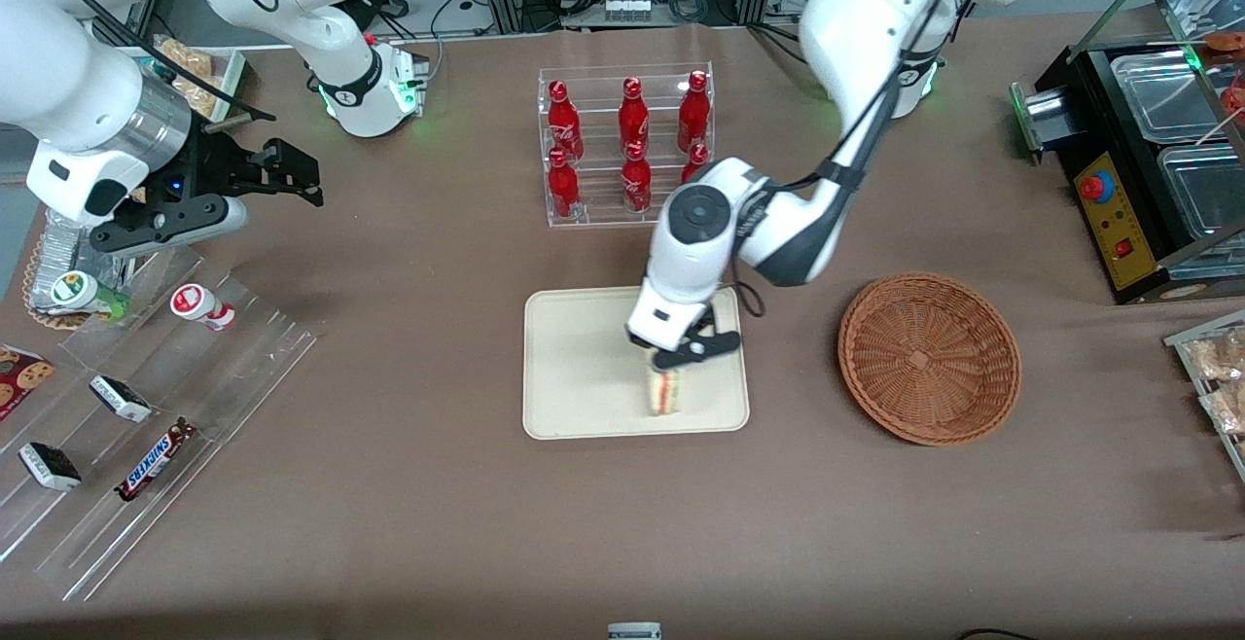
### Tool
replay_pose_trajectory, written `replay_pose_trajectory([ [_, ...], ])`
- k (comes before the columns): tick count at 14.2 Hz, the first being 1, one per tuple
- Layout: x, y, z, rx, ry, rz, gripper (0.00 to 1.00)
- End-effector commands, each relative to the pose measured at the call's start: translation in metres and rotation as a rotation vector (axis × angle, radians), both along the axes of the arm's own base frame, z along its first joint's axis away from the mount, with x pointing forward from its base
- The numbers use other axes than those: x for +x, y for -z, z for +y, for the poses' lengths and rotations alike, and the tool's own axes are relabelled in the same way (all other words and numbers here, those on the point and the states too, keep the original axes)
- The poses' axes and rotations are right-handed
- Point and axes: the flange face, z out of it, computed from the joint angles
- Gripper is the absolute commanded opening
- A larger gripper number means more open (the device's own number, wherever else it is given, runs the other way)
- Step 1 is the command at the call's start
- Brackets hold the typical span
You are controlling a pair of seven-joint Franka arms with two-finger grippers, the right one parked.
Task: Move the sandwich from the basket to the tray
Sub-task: 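Lower the sandwich onto the tray and open the left gripper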
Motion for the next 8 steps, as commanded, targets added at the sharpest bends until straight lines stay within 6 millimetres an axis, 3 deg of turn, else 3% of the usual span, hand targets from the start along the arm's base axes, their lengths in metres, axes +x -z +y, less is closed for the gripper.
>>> replay_pose_trajectory([
  [1,-0.012,0.014,-0.029,-0.007,0.038,-0.047,0.07],
  [5,-0.017,0.033,-0.032,0.017,0.006,-0.048,0.15],
  [6,-0.017,0.036,-0.031,0.022,0.001,-0.044,0.24],
  [7,-0.017,0.036,-0.031,0.020,0.000,-0.041,0.71],
  [8,-0.017,0.033,-0.030,0.023,0.001,-0.044,1.00],
])
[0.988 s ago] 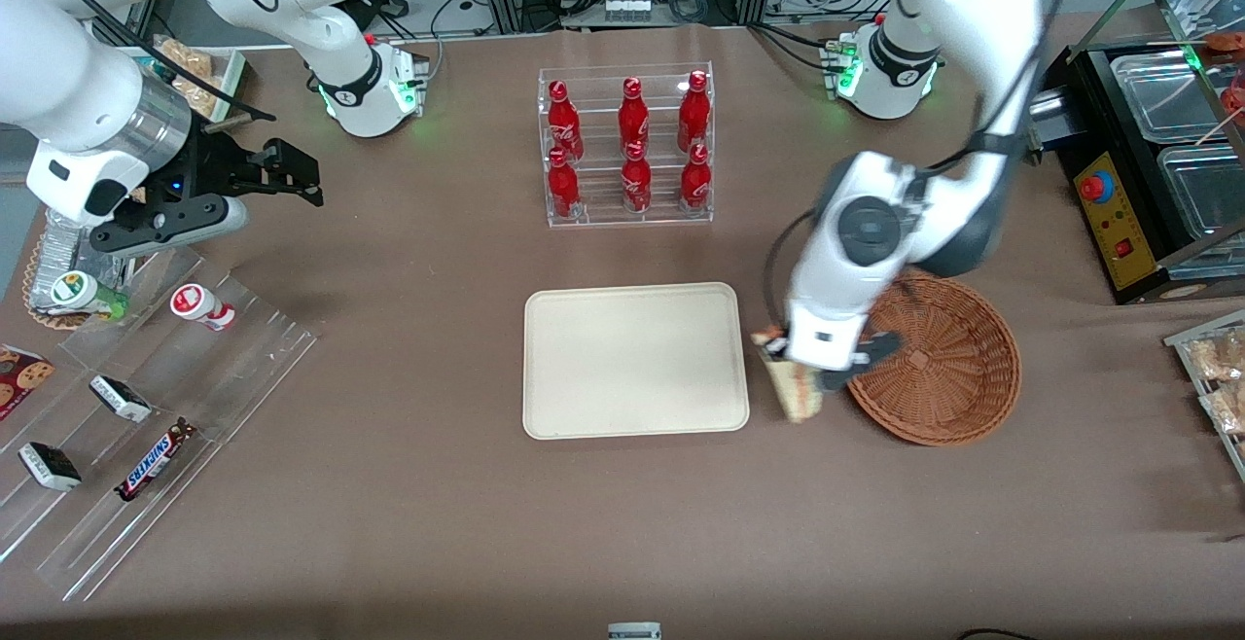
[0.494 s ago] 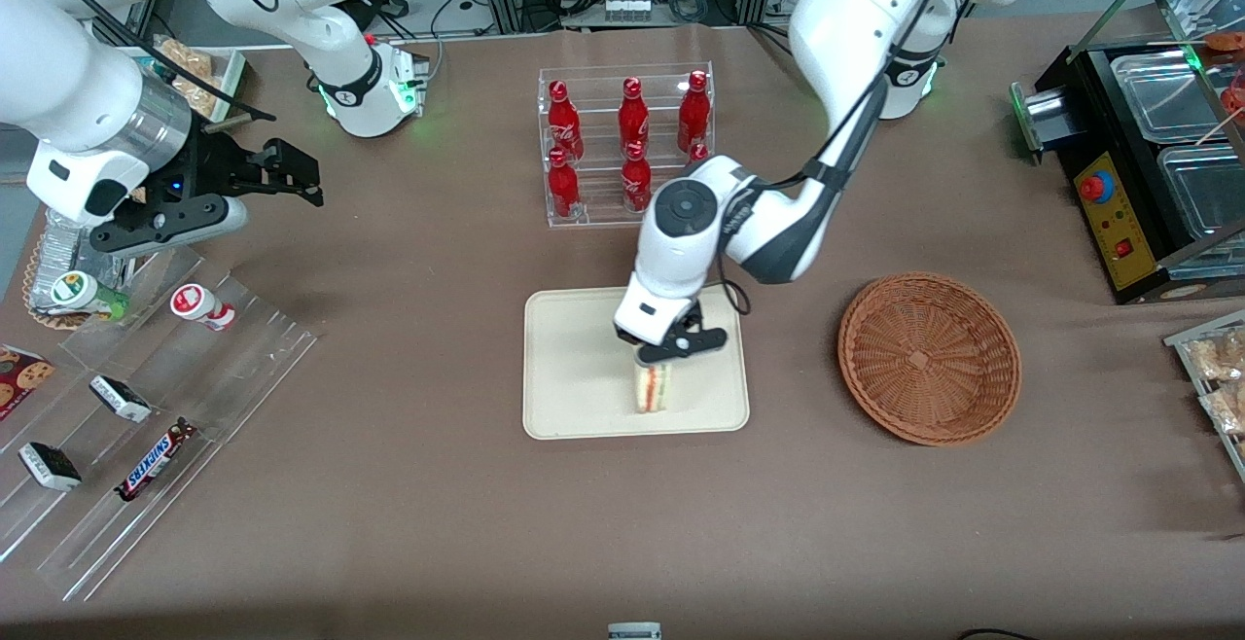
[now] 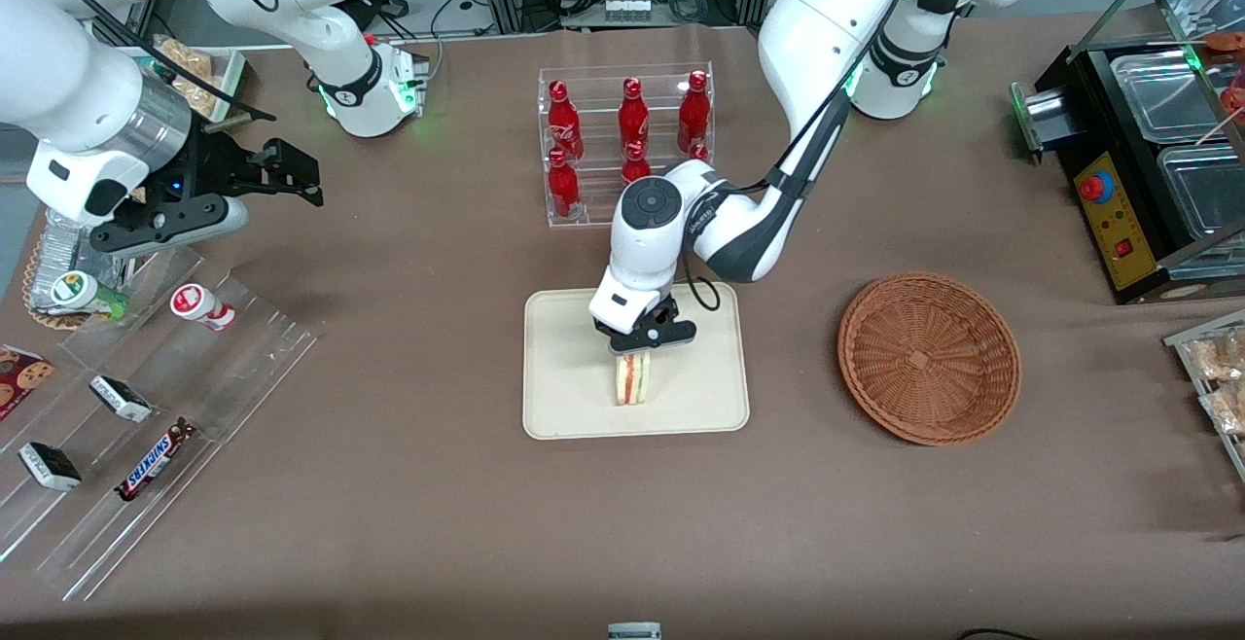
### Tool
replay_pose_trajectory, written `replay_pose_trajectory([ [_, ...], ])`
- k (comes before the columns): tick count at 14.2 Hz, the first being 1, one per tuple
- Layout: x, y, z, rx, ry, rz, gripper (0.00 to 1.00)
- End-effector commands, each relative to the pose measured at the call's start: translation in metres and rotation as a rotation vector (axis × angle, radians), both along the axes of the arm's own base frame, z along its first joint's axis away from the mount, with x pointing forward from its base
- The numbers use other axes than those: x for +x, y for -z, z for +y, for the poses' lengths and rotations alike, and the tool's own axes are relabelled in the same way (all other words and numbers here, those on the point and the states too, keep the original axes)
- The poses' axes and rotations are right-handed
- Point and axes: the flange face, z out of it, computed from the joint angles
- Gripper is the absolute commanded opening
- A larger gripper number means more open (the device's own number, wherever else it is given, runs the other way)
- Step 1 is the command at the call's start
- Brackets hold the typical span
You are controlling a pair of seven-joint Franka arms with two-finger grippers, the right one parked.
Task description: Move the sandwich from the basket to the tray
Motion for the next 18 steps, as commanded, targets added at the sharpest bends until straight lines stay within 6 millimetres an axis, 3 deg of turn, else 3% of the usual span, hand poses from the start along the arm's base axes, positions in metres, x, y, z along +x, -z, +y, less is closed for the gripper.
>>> replay_pose_trajectory([
  [1,0.005,-0.016,-0.003,0.001,-0.017,-0.029,1.00],
  [2,0.007,-0.032,0.001,0.003,-0.023,-0.029,1.00],
  [5,0.011,-0.118,0.017,0.004,-0.038,-0.046,1.00],
  [7,0.029,-0.156,0.056,0.030,-0.097,-0.033,1.00],
  [8,0.028,-0.178,0.069,0.054,-0.087,-0.028,1.00],
  [11,0.044,-0.207,0.145,0.153,-0.066,0.091,1.00],
  [13,0.068,-0.226,0.204,0.146,-0.104,0.097,1.00],
  [16,0.078,-0.244,0.289,0.167,-0.050,0.137,1.00],
  [18,0.079,-0.261,0.334,0.181,-0.003,0.168,1.00],
])
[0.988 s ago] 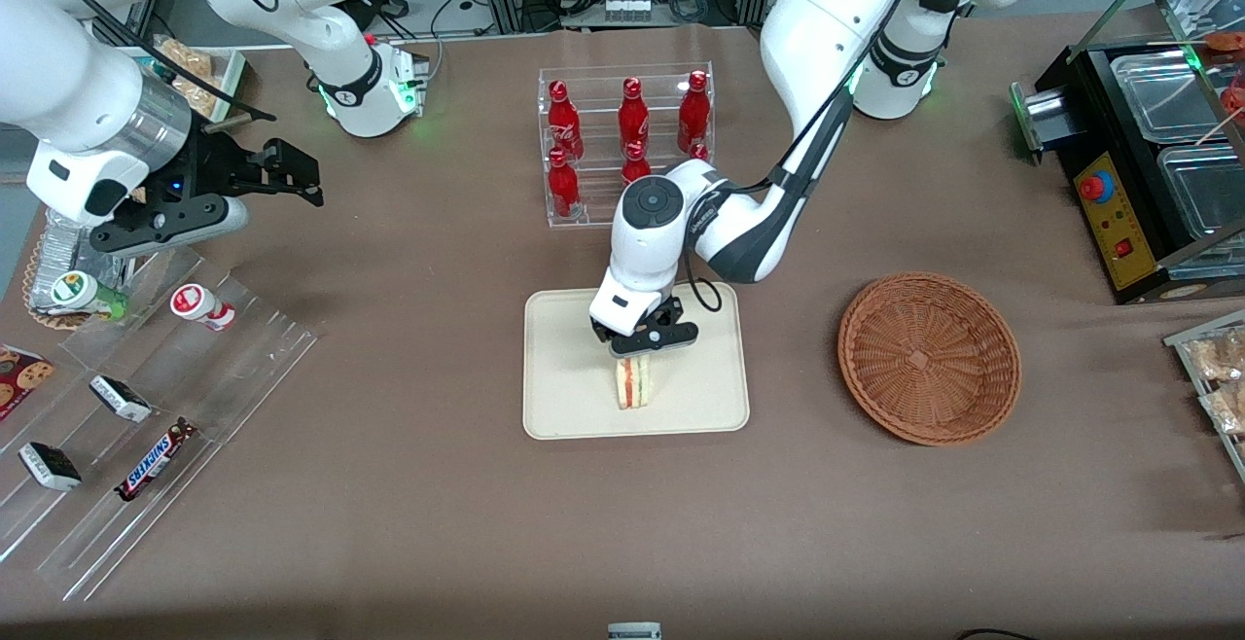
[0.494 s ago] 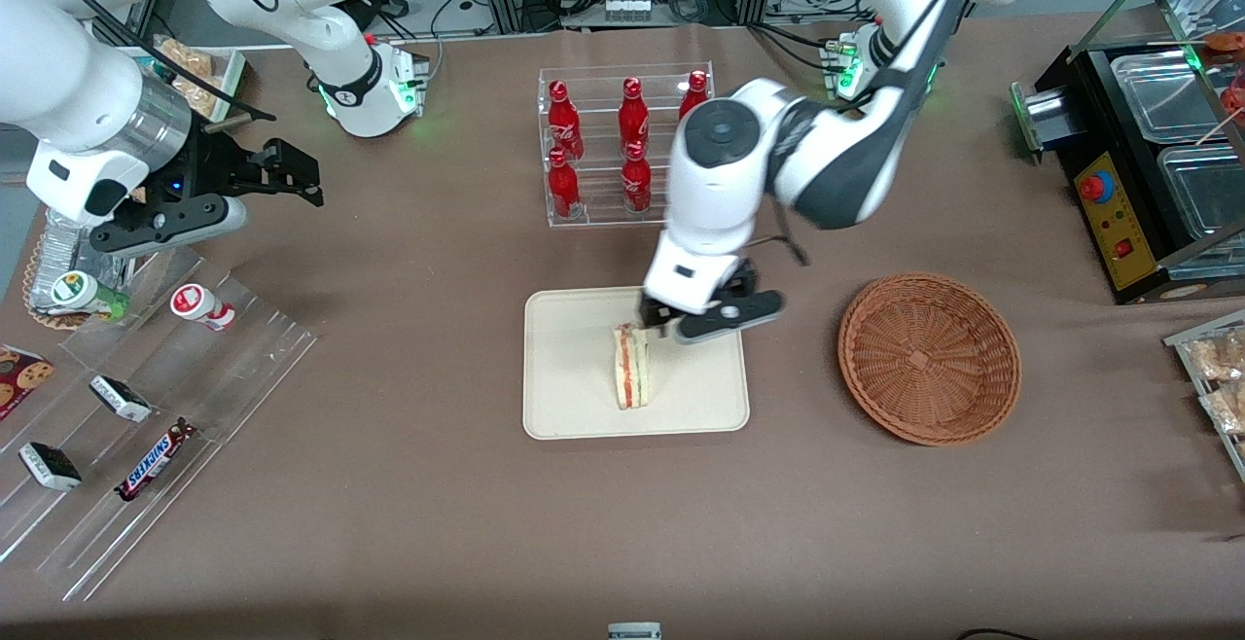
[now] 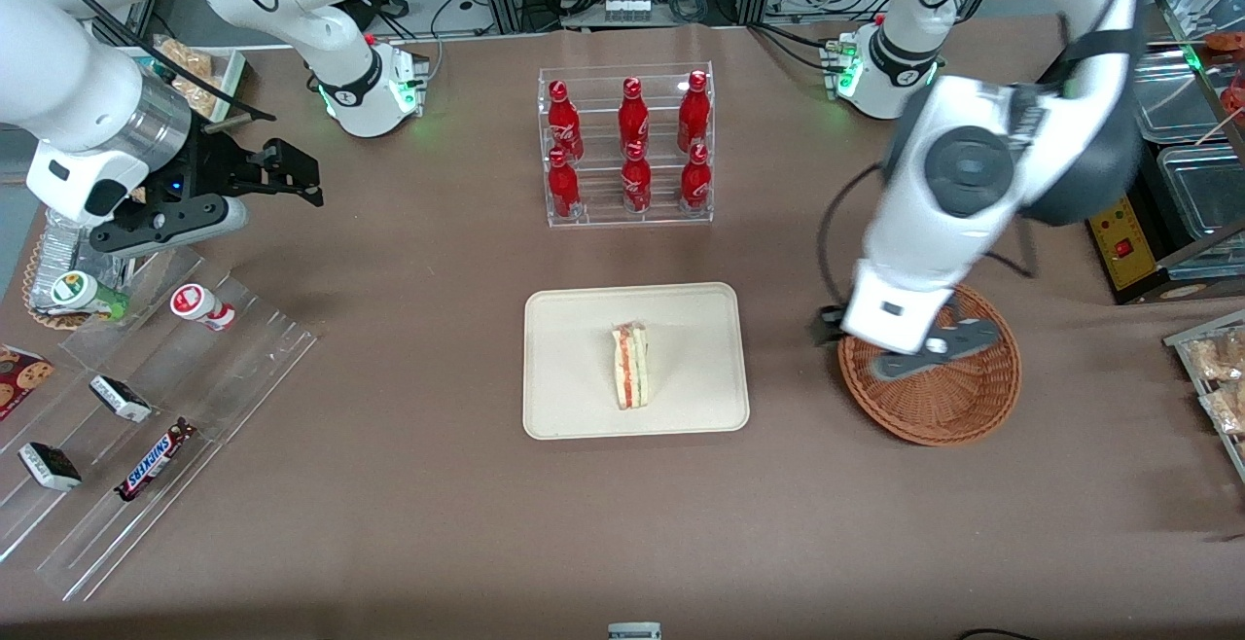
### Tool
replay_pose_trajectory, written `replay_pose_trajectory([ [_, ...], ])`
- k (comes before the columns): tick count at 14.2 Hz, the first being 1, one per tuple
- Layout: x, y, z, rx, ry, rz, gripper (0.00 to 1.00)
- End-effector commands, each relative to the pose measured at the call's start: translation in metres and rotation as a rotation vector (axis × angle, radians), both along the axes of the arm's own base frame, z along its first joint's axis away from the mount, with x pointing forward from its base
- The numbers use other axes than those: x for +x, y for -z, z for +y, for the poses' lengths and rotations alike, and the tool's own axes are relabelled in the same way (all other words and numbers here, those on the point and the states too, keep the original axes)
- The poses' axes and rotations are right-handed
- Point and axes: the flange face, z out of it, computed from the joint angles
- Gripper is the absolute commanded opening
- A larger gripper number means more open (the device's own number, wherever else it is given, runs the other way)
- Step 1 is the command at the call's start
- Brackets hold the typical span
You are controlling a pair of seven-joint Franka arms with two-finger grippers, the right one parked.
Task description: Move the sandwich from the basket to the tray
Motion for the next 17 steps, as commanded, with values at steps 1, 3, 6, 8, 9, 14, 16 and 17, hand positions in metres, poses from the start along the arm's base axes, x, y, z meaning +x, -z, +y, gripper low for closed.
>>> replay_pose_trajectory([
  [1,-0.015,-0.029,0.051,-0.004,0.062,0.041,1.00],
  [3,-0.022,-0.047,0.085,-0.002,0.108,0.068,1.00],
  [6,-0.039,-0.081,0.121,-0.011,0.212,0.091,1.00],
  [8,-0.059,-0.107,0.154,-0.042,0.315,0.132,1.00],
  [9,-0.064,-0.114,0.161,-0.063,0.378,0.140,1.00],
  [14,-0.066,-0.142,0.181,-0.112,0.374,0.067,1.00],
  [16,-0.059,-0.139,0.180,-0.103,0.376,0.062,1.00],
  [17,-0.059,-0.140,0.181,-0.106,0.374,0.045,1.00],
])
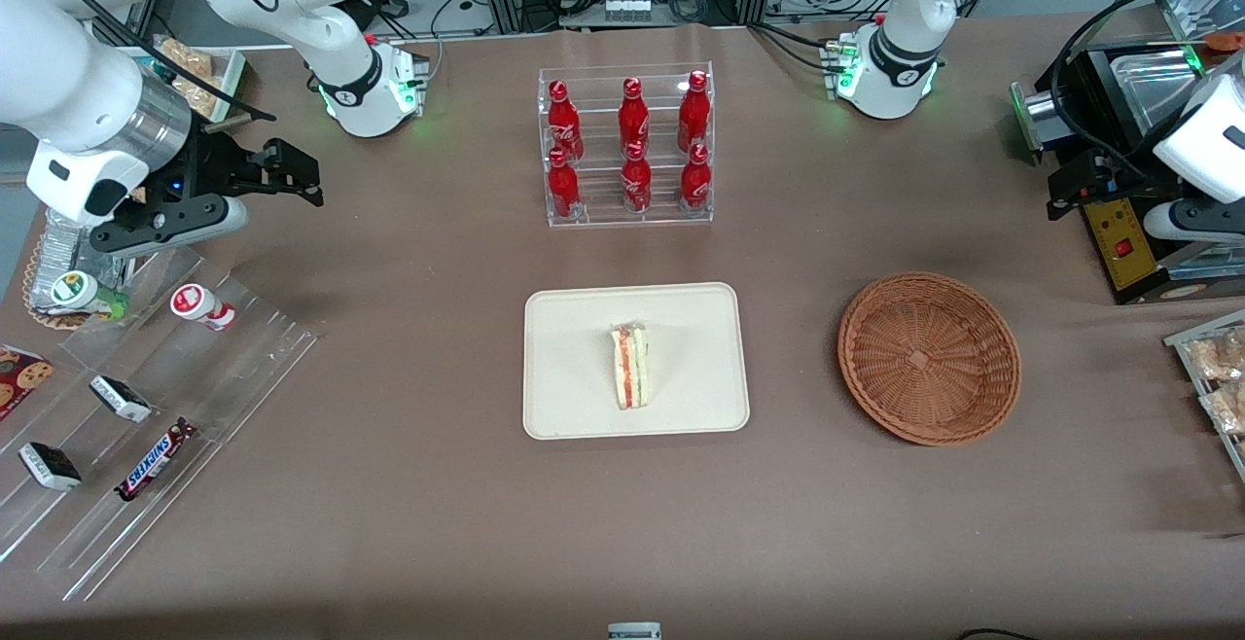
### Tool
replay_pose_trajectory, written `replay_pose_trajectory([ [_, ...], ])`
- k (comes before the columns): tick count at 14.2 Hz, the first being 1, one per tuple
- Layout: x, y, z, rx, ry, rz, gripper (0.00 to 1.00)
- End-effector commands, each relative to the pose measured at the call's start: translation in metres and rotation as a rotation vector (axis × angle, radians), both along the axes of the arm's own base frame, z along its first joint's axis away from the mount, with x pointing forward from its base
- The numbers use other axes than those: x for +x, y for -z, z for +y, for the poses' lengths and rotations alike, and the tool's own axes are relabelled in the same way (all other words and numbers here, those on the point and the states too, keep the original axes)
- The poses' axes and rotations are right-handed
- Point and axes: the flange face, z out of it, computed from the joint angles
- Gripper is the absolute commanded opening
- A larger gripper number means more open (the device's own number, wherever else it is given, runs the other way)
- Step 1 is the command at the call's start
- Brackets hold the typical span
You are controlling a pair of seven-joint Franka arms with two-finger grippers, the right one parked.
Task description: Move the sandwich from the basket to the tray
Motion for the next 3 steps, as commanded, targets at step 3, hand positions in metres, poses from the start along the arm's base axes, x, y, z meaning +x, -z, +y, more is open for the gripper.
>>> replay_pose_trajectory([
  [3,0.0068,0.0019,-0.0012,-0.015,0.016,-0.014,1.00],
])
